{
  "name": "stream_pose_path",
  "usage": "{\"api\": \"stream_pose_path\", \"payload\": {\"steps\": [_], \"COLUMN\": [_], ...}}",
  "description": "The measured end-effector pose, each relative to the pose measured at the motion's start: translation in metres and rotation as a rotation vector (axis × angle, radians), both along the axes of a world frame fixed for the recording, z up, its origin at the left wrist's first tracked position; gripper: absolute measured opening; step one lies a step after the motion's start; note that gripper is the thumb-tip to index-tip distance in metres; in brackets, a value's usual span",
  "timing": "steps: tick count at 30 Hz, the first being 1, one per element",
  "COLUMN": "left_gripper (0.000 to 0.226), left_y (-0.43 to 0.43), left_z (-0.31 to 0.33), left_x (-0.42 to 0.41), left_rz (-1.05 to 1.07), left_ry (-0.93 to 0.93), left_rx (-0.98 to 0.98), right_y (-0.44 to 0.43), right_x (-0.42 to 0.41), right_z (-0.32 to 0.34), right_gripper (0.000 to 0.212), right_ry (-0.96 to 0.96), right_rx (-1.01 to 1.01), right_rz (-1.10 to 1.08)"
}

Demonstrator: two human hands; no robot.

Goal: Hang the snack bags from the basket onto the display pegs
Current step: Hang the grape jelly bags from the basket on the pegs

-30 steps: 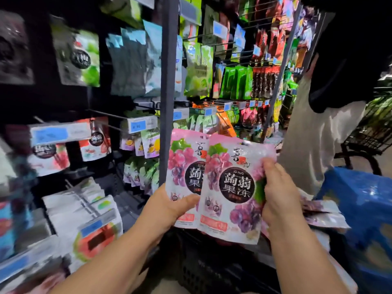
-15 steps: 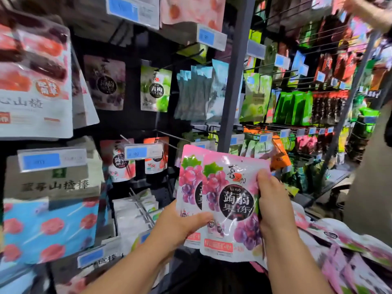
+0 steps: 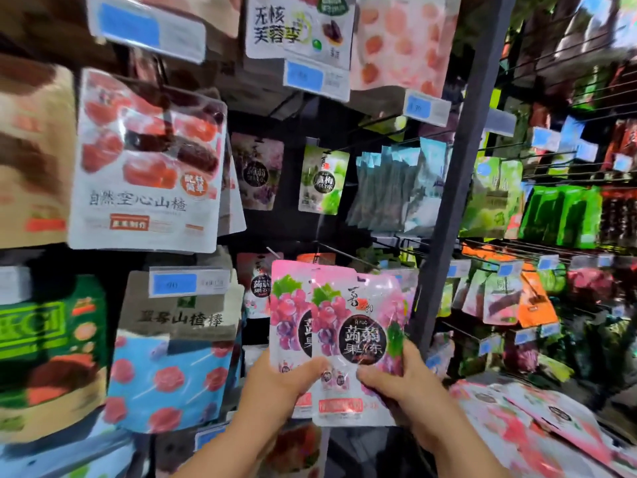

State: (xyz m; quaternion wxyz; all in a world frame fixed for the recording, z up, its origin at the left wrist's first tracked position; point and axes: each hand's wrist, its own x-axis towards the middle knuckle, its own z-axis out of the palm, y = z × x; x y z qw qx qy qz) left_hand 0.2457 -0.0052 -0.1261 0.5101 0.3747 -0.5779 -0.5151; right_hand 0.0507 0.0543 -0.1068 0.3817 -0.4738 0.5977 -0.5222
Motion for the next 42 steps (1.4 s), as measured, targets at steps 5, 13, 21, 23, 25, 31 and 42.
{"api": "stream_pose_path", "payload": {"steps": [5, 13, 21, 23, 25, 31, 42], "left_gripper": [0.048, 0.061, 0.045, 0.033, 0.02, 0.055, 0.043], "left_y": [-0.011, -0.031, -0.036, -0.035, -0.036, -0.035, -0.05], "left_z": [-0.017, 0.001, 0.045, 0.056, 0.068, 0.097, 0.136], "left_x": [0.025, 0.05, 0.067, 0.068, 0.071, 0.081, 0.122], "left_rz": [0.05, 0.11, 0.125, 0.145, 0.16, 0.16, 0.315], "left_ry": [-0.036, 0.055, 0.056, 0.058, 0.063, 0.112, 0.038], "left_rx": [-0.019, -0.014, -0.124, -0.142, -0.158, -0.197, -0.306], "right_y": [-0.017, -0.049, -0.055, -0.059, -0.064, -0.078, -0.13], "right_x": [0.023, 0.039, 0.049, 0.052, 0.055, 0.057, 0.051], "right_z": [-0.017, -0.008, 0.036, 0.046, 0.057, 0.087, 0.157], "right_gripper": [0.075, 0.085, 0.043, 0.044, 0.042, 0.05, 0.024], "right_ry": [-0.046, -0.139, -0.156, -0.159, -0.171, -0.223, -0.239], "right_rx": [-0.051, -0.24, -0.376, -0.404, -0.436, -0.502, -0.572], "right_rz": [0.04, 0.018, 0.139, 0.133, 0.131, 0.137, 0.109]}}
